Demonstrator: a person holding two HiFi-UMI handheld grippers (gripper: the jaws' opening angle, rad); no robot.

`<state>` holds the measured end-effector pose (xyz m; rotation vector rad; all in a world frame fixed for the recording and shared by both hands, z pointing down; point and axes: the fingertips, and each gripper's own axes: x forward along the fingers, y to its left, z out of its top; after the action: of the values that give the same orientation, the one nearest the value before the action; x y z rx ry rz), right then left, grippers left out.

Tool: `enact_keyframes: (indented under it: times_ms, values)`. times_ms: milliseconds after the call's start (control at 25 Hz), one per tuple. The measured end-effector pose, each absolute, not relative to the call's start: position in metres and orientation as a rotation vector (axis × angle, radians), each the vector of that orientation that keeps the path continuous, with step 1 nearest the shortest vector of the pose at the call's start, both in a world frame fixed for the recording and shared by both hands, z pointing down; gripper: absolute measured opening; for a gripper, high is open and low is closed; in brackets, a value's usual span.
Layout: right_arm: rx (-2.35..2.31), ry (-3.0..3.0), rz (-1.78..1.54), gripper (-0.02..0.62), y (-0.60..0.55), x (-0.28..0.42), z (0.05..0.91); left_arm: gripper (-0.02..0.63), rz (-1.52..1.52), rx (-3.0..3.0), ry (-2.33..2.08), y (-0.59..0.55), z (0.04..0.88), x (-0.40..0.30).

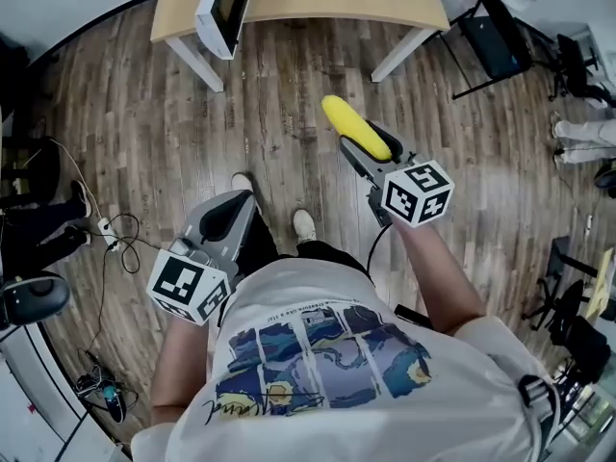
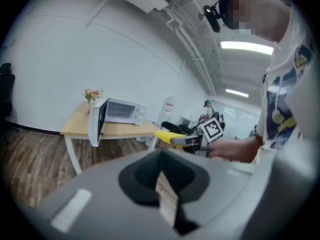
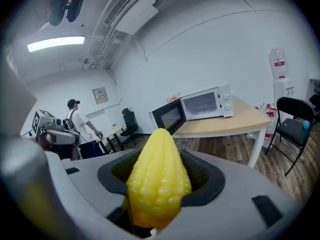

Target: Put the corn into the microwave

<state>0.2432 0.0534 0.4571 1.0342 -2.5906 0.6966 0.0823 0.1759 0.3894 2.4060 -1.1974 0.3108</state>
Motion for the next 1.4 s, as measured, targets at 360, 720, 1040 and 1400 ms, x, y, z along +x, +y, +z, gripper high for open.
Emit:
enact_keyframes:
  times_ms: [360, 720, 1040, 1400]
  values:
    - [1.225, -2.493, 0.658, 0.247, -0.034, 0.184, 0.448, 0.009, 0.255, 2.525, -1.089, 0.071, 0.376, -0.012]
    - [1.435, -2.359, 0.597, 0.247, -0.126, 0.146, 0.452, 0.009, 0.216, 2.593, -1.026, -0.012, 0.369, -0.1]
    - [1.438, -2.302, 0.514, 0.247, -0.221, 0.144, 0.463, 0.009, 0.174, 2.571, -1.044, -0.066, 0.365, -0.118]
    - [1.404, -2.298, 0.444, 0.247, -0.371, 0.138, 0.497, 0.009, 0.239, 2.496, -1.172, -0.143, 0.362, -0.123]
